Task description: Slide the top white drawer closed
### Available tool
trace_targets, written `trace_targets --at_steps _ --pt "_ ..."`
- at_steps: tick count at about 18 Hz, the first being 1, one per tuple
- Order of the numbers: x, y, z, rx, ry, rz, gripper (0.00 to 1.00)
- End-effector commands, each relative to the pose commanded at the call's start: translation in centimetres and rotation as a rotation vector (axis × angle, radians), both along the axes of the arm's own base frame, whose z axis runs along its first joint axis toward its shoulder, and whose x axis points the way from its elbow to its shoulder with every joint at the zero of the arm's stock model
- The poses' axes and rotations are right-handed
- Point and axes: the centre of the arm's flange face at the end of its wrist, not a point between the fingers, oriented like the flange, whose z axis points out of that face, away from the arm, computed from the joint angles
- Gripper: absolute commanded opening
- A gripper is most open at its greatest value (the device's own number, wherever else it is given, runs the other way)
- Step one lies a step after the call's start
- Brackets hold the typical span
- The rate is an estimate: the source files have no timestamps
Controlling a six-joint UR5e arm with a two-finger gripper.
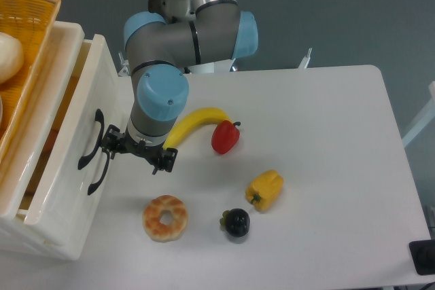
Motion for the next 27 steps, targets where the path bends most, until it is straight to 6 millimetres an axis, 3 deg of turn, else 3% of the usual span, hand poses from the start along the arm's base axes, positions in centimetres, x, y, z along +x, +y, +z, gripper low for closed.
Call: trace_targets --at_steps 4,27 --pt "0.86 0.36 -0.10 -0.003 0.000 -0.014 1.00" --pt "0.98 0.41 -0.08 0.004 -0.012 -0.016 1.00"
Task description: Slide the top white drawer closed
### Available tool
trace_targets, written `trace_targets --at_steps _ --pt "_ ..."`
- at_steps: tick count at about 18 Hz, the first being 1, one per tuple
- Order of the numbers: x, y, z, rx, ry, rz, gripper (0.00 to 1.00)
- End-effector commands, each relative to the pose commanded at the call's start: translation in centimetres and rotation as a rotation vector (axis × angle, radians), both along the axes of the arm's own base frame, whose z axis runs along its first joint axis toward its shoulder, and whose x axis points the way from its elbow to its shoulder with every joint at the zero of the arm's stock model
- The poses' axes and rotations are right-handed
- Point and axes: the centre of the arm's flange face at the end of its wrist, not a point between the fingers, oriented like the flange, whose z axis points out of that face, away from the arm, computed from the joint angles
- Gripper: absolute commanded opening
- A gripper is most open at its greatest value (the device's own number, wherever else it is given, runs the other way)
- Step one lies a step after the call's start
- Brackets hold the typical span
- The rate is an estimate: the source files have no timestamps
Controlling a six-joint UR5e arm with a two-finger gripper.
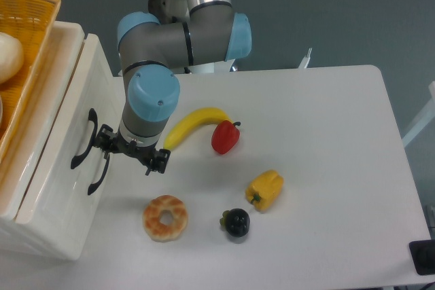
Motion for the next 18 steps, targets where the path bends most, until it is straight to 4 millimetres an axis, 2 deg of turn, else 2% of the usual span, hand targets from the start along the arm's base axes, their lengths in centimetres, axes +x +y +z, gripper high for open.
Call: trace_targets --at_steps 10,18 --pt "0.0 0.0 0.0 -0.001 0.005 -0.002 1.00" --pt "-1.1 0.0 0.9 0.021 0.024 -0.011 1.00"
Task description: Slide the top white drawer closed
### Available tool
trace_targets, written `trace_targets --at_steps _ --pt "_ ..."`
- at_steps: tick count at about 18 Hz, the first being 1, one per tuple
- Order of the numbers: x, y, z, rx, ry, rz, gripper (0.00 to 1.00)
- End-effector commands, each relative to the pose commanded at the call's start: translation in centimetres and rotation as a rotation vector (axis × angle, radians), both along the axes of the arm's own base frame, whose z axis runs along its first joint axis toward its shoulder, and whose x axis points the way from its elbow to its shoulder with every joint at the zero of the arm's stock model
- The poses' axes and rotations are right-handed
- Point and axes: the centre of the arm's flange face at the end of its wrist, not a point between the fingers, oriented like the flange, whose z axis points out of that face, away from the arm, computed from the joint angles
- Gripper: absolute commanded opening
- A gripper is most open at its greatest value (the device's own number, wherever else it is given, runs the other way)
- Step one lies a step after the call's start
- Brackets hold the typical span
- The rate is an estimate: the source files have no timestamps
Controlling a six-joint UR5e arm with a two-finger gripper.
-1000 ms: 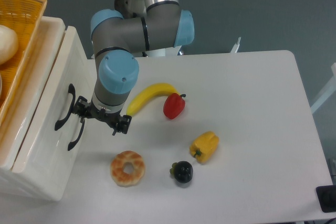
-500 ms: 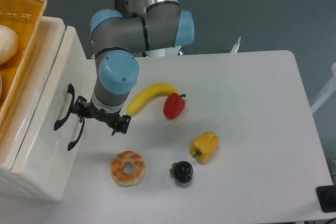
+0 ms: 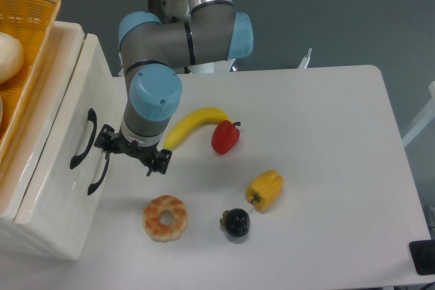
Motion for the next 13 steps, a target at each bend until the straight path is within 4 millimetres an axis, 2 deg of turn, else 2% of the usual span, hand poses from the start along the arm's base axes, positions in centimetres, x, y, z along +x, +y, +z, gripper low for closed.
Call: trace_targets --at_steps 3,5,9,13 --pt "-2.6 -0.6 1.3 0.036 0.026 -0.015 1.00" --pt "-2.9 -0.9 2.4 0.066 0.057 -0.084 1.00" --pt "-7.0 -4.1 6.9 0.147 0.150 -0.143 1.00" --pt "-10.6 -7.1 9.7 0.119 0.257 -0.151 1.00"
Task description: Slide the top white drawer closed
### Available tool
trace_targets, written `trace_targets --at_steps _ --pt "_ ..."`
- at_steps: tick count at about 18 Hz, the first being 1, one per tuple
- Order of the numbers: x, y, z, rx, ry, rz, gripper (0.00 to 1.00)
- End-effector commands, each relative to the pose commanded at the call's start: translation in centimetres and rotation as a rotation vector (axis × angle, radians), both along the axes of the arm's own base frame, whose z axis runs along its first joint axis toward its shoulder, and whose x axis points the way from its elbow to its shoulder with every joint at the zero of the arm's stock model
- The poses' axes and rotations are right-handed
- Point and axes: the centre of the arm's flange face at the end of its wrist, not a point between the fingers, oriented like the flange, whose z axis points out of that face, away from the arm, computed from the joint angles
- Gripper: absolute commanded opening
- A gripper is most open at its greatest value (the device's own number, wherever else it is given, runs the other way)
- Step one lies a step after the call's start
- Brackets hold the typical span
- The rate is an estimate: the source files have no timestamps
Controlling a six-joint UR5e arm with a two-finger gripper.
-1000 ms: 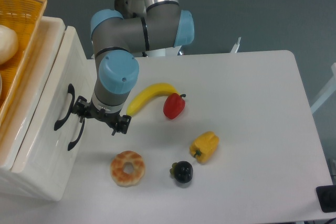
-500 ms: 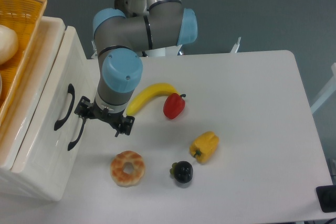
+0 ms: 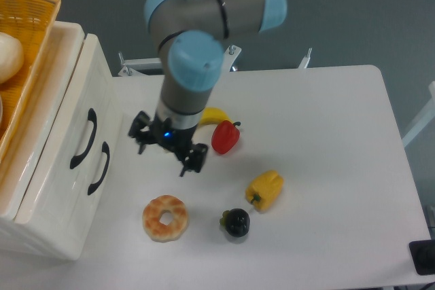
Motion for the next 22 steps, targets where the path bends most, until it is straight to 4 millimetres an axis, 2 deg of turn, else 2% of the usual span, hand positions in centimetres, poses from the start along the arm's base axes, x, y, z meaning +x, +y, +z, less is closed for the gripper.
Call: trace_targets --at_steps 3,8,13,16,22 --pt "-0.9 -1.6 1.7 -0.031 0.111 -0.144 1.00" --pt "-4.1 -6.6 4.5 -0.051 0.217 -0.334 1.00" --pt "-6.1 -9.6 4.9 -0.177 0.273 -0.448 1.00" --pt "-8.6 -12.9 5.3 -0.186 0.249 -0.485 1.00" --pt "-10.6 -15.6 5.2 -0.200 0.254 -0.629 1.00"
